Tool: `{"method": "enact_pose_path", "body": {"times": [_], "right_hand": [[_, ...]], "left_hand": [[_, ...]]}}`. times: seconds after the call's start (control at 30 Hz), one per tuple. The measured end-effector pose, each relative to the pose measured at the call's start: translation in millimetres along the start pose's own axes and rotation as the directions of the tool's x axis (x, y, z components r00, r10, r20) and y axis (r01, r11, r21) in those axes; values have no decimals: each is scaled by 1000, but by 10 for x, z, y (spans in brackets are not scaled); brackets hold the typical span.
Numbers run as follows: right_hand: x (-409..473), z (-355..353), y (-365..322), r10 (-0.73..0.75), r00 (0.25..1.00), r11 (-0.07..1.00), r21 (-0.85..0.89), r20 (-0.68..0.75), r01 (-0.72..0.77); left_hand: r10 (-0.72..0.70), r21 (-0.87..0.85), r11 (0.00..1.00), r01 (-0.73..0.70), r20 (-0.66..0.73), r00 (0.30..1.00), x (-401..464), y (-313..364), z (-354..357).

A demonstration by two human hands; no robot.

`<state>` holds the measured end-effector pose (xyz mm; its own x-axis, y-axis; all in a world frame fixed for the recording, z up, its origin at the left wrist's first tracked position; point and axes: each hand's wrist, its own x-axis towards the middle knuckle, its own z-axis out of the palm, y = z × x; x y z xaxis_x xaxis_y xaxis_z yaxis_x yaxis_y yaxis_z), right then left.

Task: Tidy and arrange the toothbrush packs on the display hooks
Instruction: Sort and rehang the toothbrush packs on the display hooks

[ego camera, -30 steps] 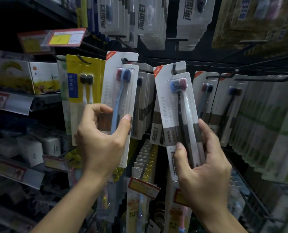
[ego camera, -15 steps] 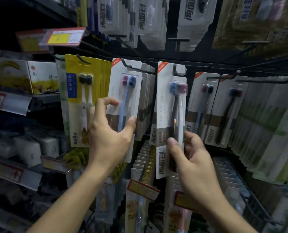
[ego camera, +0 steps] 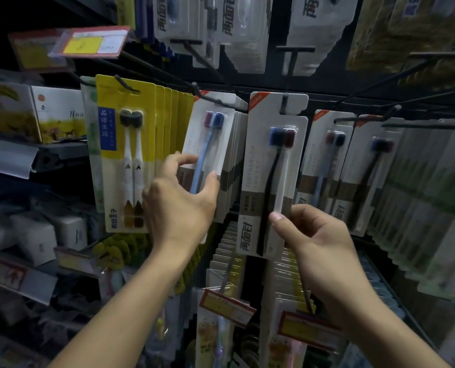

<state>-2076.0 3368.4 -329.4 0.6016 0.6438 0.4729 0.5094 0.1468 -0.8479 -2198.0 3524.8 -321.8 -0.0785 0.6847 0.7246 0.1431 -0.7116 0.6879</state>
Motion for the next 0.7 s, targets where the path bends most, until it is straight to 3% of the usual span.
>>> {"method": "enact_pose_path", "body": {"times": [0.33,0.7], "right_hand": [[211,-11,137,-44,997,992,-120,-63,36],[335,16,233,-103,992,986,-139,-77,91]], "left_hand": [[36,-24,999,-36,4,999,79,-95,216],[90,-24,996,-91,-44,995,77,-143,312]]}}
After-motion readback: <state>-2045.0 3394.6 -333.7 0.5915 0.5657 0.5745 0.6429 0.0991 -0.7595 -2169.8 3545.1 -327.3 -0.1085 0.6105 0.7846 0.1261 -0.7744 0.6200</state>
